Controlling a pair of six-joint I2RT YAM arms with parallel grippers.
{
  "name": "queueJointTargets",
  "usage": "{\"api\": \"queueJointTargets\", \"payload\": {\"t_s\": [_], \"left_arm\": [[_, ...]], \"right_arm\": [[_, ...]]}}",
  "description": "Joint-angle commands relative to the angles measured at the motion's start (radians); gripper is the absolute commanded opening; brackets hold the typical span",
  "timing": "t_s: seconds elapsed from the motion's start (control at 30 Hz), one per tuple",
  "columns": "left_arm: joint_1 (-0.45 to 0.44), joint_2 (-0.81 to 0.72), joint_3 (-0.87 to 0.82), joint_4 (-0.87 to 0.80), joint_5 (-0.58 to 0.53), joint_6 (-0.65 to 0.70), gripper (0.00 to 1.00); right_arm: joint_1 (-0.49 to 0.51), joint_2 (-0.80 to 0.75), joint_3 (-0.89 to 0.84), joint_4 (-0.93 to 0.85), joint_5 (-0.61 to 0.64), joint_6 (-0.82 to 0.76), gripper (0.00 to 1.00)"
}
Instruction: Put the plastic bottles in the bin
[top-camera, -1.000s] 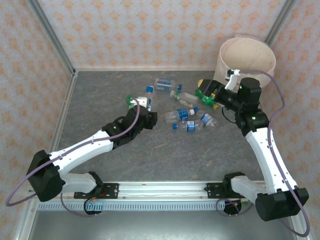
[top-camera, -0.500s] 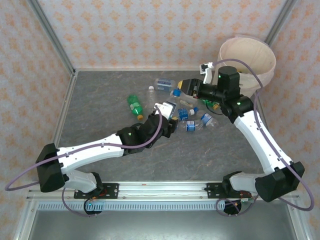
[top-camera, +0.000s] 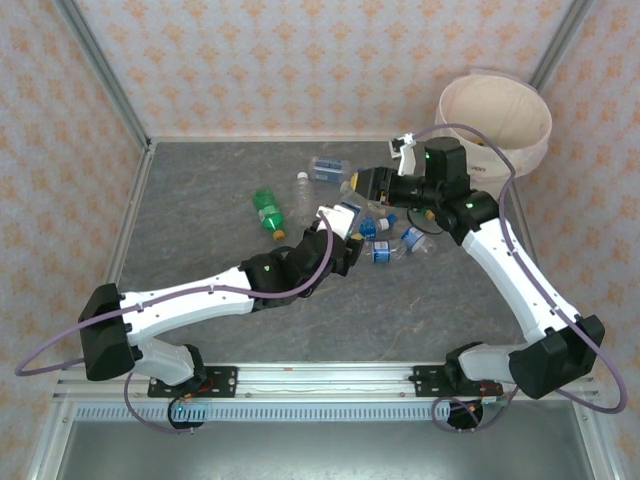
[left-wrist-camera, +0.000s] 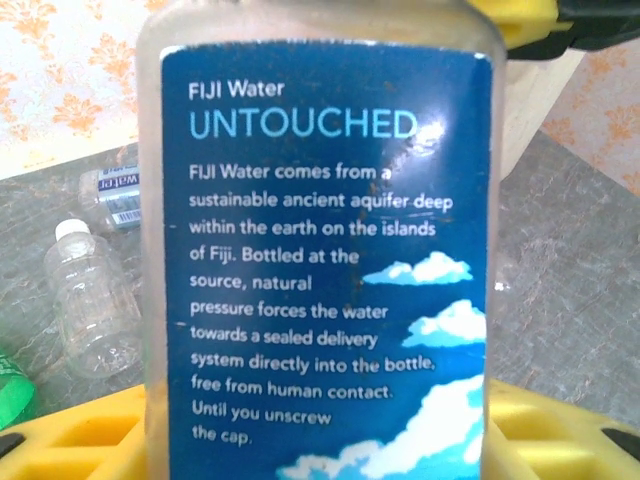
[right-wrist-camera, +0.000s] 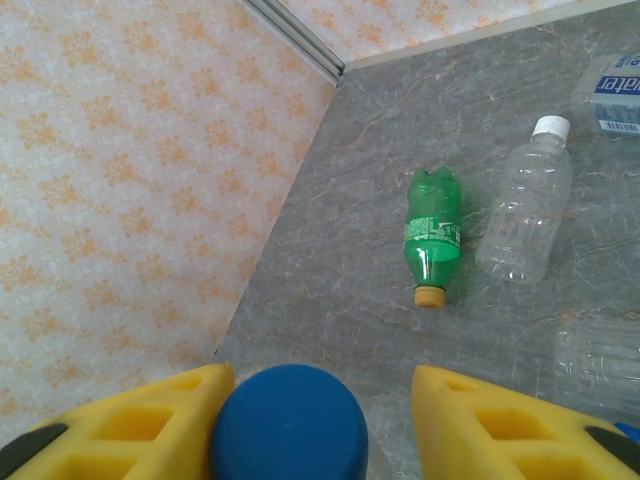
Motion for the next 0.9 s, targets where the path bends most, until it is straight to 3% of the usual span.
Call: {"api": "queueJointTargets", "payload": {"t_s": [0.0,0.57,0.63,0.77,0.87], "left_arm": [[-0.009,0.020,0.048,0.009,-0.008,0.024,0.56],[-0.022,0.060,0.102,-0.031,0.011,0.036,0.61],[-0.022,0.057,0.106,-0.032,0.008,0.036,0.70],[-0.022,0.042,0.129,-0.038,0.001,0.022,0.99],[-0.020,0.003,0.121,-0.023,-0.025,-0.003,0.99]], "right_arm": [[0.006,-0.040,-0.022,-0.006,0.012,-0.017,0.46],[0.007,-0.120,0.009,0.008,0.108,-0.001,0.27],[0.005,-0.130,0.014,0.013,0.144,0.004,0.23],[-0.006,-0.130,0.066,0.004,0.236,0.011,0.26],[-0.033,-0.119,0.124,-0.002,0.325,0.009,0.27]]}}
